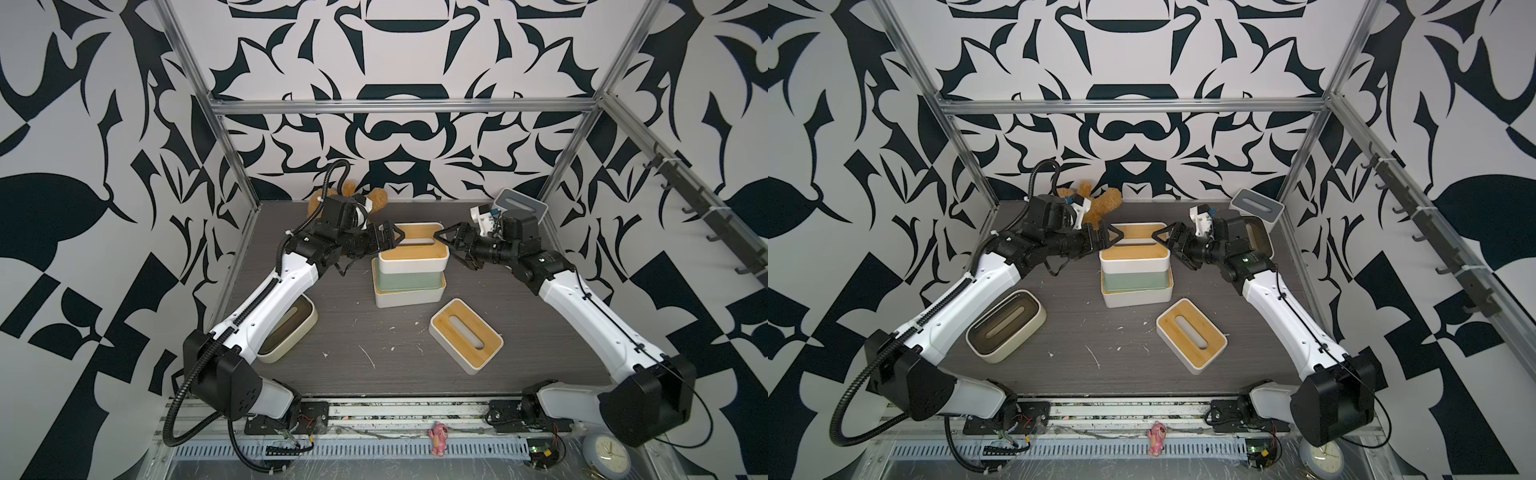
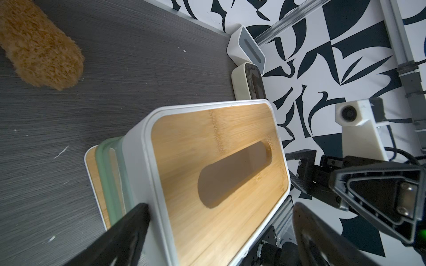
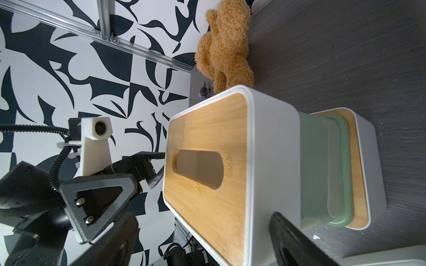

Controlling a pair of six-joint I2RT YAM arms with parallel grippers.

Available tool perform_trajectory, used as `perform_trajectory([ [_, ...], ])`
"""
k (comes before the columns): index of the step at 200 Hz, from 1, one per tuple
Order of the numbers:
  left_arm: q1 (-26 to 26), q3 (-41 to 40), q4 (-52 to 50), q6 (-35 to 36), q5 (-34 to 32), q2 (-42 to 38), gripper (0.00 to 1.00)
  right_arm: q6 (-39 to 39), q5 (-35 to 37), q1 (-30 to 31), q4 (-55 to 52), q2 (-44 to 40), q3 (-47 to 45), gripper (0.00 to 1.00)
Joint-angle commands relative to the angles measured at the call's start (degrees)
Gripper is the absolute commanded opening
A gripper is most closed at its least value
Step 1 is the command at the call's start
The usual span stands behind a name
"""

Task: Stack the tissue boxes
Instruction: Place the tissue box at the tissue box.

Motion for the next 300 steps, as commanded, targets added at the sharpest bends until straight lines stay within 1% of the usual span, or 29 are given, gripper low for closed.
perform_trajectory([
  [1, 0.35, 1.80, -0.24, 0.30, 1.17, 0.11, 1.00, -0.20, -1.39, 1.07, 3.58, -0.02, 1.94, 0.93],
  [49, 0.35, 2.51, 0.16, 0.30, 1.82, 0.47, 0.99, -0.39, -1.13, 1.12, 3.40, 0.49, 2.47, 0.93],
  [119, 0.32, 1.35, 0.95, -0.32, 2.35, 0.09, 0.99, -1.77, -0.25, 1.12, 2.34, 1.59, 3.77, 0.93],
  [224, 0.38, 1.08, 2.72, -1.81, 3.76, -0.47, 0.99, -1.95, -1.28, 1.12, 3.10, 3.63, 6.24, 0.93],
  [300, 0.36, 1.69, 2.83, -2.17, 3.80, 0.12, 1.00, -1.77, -0.42, 1.12, 3.39, 4.11, 4.75, 0.93],
])
